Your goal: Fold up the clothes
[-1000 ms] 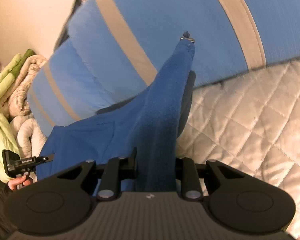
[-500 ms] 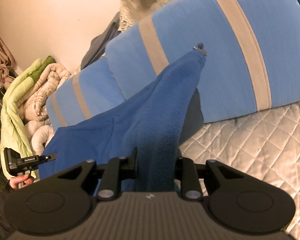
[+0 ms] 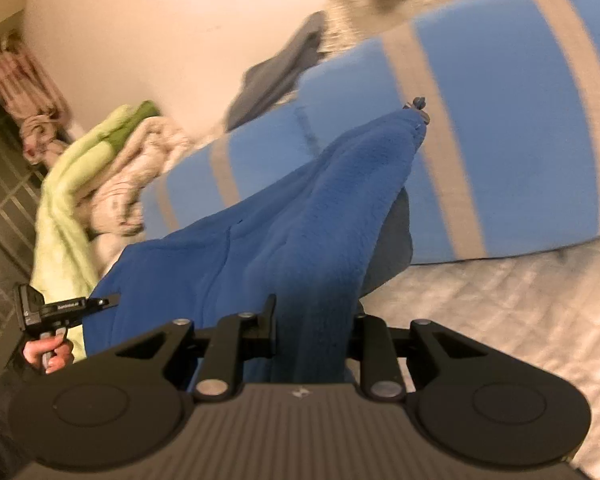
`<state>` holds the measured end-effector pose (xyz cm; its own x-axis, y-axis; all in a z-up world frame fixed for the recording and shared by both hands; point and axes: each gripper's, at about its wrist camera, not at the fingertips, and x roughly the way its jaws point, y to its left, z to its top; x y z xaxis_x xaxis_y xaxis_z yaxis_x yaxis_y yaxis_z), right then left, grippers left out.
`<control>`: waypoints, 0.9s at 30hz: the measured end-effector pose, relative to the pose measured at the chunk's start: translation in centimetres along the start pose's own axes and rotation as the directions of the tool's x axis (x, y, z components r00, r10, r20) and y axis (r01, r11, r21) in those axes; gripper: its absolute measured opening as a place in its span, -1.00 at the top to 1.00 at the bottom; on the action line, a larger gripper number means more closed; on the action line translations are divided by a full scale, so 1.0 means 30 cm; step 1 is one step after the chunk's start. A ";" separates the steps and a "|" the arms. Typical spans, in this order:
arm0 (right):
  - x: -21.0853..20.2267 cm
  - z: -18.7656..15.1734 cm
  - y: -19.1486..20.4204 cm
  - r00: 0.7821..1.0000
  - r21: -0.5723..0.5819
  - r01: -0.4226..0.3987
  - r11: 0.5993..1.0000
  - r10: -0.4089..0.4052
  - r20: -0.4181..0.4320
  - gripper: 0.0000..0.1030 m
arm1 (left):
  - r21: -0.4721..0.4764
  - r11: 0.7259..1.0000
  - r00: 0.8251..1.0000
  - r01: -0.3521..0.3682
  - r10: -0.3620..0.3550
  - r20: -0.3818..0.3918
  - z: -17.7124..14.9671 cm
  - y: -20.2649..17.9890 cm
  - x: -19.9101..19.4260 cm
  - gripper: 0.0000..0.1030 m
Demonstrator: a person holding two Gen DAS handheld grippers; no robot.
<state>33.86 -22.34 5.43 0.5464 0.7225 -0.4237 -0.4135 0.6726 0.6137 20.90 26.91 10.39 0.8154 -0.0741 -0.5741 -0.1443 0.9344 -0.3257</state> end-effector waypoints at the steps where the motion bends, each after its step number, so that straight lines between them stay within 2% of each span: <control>1: 0.026 0.002 0.034 1.000 -0.007 -0.025 1.000 0.025 -0.005 0.57 | 0.014 1.000 1.000 -0.021 0.020 0.014 0.023 0.013 -0.037 0.68; 4: 0.105 0.004 0.123 0.997 -0.015 -0.080 0.997 0.080 -0.020 0.55 | 0.065 0.994 0.995 -0.089 0.087 0.043 0.084 0.045 -0.127 0.60; 5: 0.139 0.002 0.149 0.996 -0.027 -0.080 0.996 0.079 -0.030 0.51 | 0.082 0.987 0.990 -0.137 0.134 0.040 0.097 0.057 -0.125 0.41; 6: 0.178 -0.002 0.173 0.997 -0.040 -0.067 0.997 0.065 -0.043 0.35 | 0.095 0.976 0.981 -0.195 0.192 0.036 0.108 0.070 -0.115 0.24; 7: 0.220 -0.008 0.194 0.998 -0.060 -0.040 0.997 0.037 -0.055 -0.17 | 0.109 0.959 0.965 -0.261 0.259 0.030 0.111 0.084 -0.094 0.16; 8: 0.265 -0.020 0.211 0.998 -0.093 0.008 0.996 -0.014 -0.066 -0.41 | 0.126 0.934 0.942 -0.336 0.335 0.026 0.105 0.099 -0.065 0.00; 9: 0.306 -0.037 0.223 0.995 -0.132 0.058 0.990 -0.068 -0.072 -0.99 | 0.144 0.897 0.909 -0.417 0.414 0.052 0.091 0.108 -0.042 -0.23; 10: 0.334 -0.060 0.232 0.991 -0.170 0.105 0.980 -0.117 -0.063 -1.00 | 0.159 0.852 0.867 -0.498 0.490 0.093 0.073 0.114 -0.024 -0.32; 11: 0.350 -0.086 0.234 0.987 -0.199 0.141 0.970 -0.153 -0.047 -1.00 | 0.161 0.818 0.833 -0.552 0.535 0.137 0.055 0.122 -0.013 -0.45; 12: 0.364 -0.113 0.232 0.983 -0.219 0.164 0.962 -0.177 -0.039 -1.00 | 0.149 0.810 0.822 -0.568 0.546 0.165 0.036 0.131 -0.006 -0.51; 13: 0.372 -0.141 0.224 0.981 -0.229 0.179 0.957 -0.192 -0.038 -1.00 | 0.134 0.810 0.818 -0.571 0.546 0.182 0.018 0.141 0.002 -0.52; 16: 0.375 -0.229 0.167 0.976 -0.214 0.176 0.961 -0.199 -0.087 -1.00 | 0.133 0.840 0.845 -0.527 0.501 0.186 -0.029 0.163 0.035 -0.54; 19: 0.355 -0.317 0.101 0.972 -0.212 0.184 0.960 -0.210 -0.105 -1.00 | 0.137 0.853 0.856 -0.505 0.473 0.207 -0.073 0.183 0.057 -0.58; 27: 0.260 -0.517 -0.033 0.977 -0.157 0.195 0.968 -0.206 -0.058 -1.00 | 0.116 0.880 0.874 -0.460 0.427 0.231 -0.147 0.267 0.146 -0.63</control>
<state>27.24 -14.91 -8.81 0.5766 0.5764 -0.5791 -0.4082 0.8172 0.4069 20.86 32.55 1.95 0.7809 0.4143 -0.4675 -0.4370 0.8971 0.0650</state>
